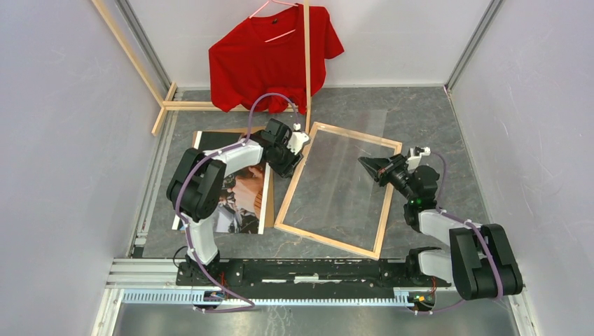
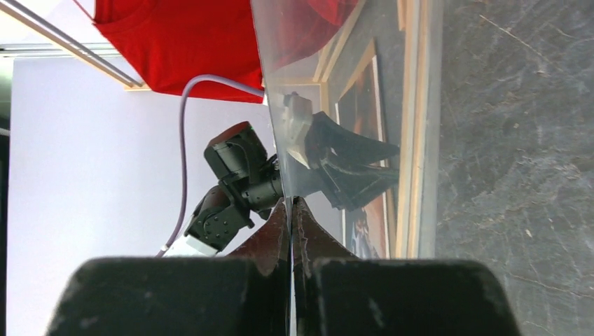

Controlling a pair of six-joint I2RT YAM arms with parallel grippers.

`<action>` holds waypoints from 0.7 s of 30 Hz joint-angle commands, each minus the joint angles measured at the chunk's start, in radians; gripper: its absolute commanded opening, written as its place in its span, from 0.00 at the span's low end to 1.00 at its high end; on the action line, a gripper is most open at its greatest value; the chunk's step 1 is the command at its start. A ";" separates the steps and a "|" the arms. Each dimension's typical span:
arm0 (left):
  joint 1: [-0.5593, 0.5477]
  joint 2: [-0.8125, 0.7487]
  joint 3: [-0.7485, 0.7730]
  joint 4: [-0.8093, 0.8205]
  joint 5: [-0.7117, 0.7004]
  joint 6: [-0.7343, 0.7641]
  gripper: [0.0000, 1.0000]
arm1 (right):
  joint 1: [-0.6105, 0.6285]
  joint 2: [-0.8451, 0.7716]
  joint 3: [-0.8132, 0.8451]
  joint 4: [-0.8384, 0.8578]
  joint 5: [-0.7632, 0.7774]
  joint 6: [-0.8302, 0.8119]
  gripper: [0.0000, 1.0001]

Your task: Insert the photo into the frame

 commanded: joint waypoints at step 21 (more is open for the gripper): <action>0.033 -0.375 0.010 -0.309 0.041 0.167 1.00 | -0.081 -0.149 0.146 -0.242 -0.116 -0.106 0.00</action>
